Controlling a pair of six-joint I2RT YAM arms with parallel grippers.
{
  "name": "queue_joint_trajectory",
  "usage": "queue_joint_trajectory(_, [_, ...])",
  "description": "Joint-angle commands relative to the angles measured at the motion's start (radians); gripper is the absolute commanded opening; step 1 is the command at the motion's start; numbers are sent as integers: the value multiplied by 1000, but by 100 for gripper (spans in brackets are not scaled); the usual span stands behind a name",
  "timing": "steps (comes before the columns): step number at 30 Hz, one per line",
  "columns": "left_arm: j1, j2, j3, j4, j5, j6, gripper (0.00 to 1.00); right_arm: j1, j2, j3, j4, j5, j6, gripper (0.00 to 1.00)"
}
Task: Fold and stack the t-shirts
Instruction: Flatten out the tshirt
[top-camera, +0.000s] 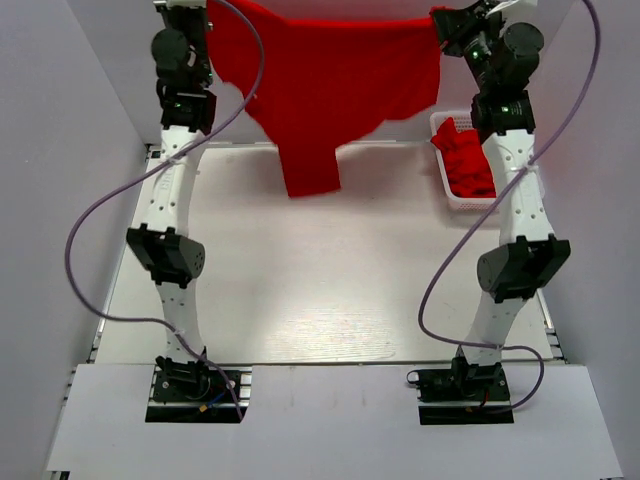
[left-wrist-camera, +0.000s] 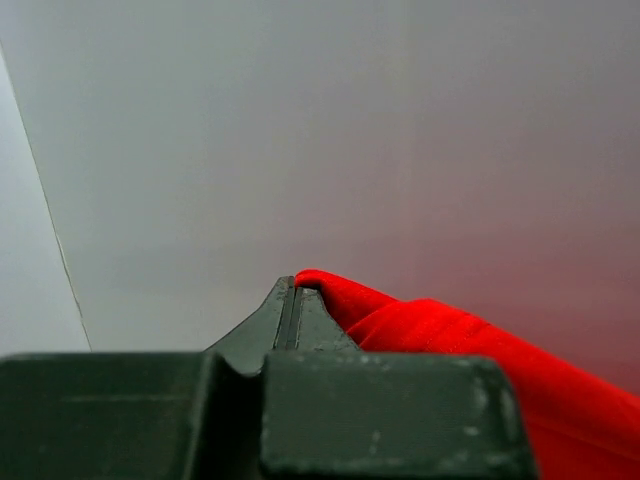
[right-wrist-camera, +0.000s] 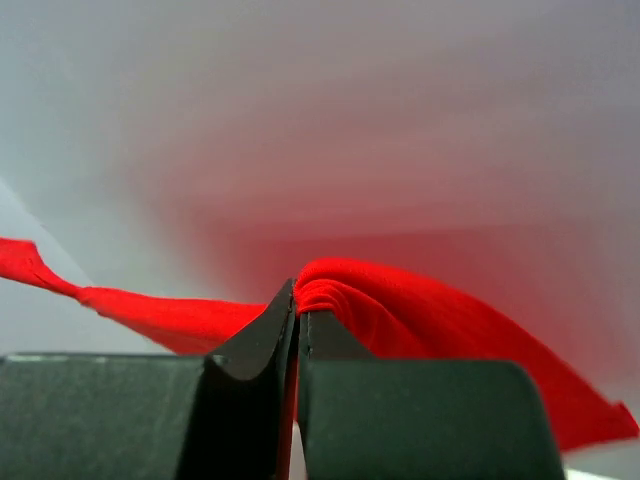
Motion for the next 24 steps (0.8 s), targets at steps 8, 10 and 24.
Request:
queue_joint_trajectory(8, [-30,-654,-1085,129,35,-72,0,4,-291,-600,138,-219,10,0])
queue_joint_trajectory(10, [-30,-806,-1241,92,-62,-176,0,2,-353,-757,150,-240,25,0])
queue_joint_trajectory(24, [-40,-1165,-1870,-584,157,-864,0,7,-404,-1373,-63,-324,34,0])
